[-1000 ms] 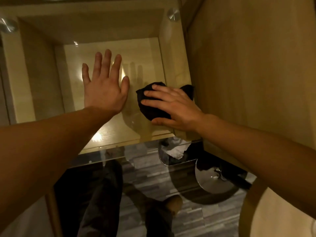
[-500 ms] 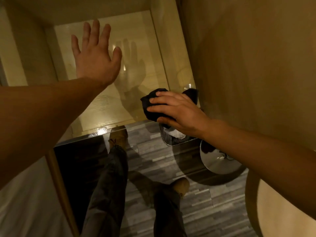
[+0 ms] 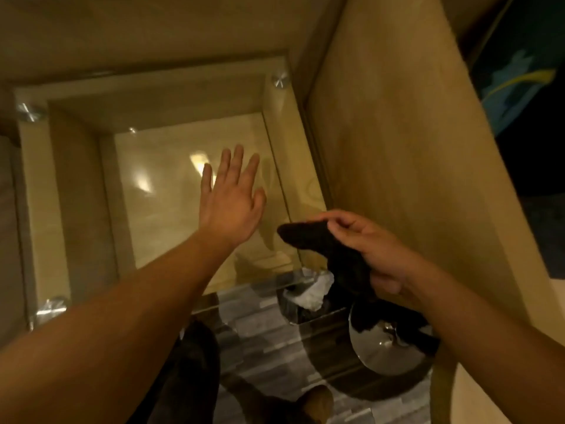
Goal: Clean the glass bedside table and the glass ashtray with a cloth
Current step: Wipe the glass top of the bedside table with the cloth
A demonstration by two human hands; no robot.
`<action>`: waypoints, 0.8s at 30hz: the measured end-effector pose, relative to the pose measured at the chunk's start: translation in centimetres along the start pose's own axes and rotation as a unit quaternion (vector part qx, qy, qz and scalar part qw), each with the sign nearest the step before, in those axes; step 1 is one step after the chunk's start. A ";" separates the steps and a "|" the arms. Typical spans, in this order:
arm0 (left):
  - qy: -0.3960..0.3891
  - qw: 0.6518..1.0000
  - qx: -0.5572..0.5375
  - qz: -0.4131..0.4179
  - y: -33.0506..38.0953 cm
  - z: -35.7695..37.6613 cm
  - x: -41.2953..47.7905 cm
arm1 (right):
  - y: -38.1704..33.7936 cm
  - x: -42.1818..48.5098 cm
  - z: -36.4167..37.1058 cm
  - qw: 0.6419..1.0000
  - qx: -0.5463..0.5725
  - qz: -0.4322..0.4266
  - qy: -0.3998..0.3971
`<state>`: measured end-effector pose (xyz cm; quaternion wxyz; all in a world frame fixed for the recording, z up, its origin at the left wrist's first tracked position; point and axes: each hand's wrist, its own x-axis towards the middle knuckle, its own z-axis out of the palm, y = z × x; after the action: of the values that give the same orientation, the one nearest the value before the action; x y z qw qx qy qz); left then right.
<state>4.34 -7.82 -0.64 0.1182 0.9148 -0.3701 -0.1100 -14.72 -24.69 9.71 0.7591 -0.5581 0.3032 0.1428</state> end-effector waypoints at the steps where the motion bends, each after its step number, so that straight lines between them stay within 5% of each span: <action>1: -0.001 1.000 0.021 0.008 -0.3 0.5 -0.3 | -1.5 0.9 -0.4 0.999 0.032 -0.014 0.030; 9: -0.003 0.999 0.035 0.013 -0.5 1.4 -0.3 | -12.4 17.7 -1.9 0.968 0.060 -0.150 0.193; 13: -0.013 0.999 0.030 0.009 -0.5 1.6 -0.3 | -14.6 25.9 -1.9 0.941 -0.138 -0.196 0.240; 17: -0.022 0.999 0.023 0.007 -0.3 1.4 -0.3 | -12.5 29.2 -2.2 0.847 -0.438 -0.210 0.217; 24: -0.032 0.999 0.039 0.004 0.1 0.9 -0.3 | -10.9 28.5 -2.5 0.828 -0.461 -0.235 0.218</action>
<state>3.81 -7.74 -1.42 0.0704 0.9133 -0.3814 -0.1244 12.68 -34.12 -0.09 0.3387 -0.9140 0.2192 -0.0420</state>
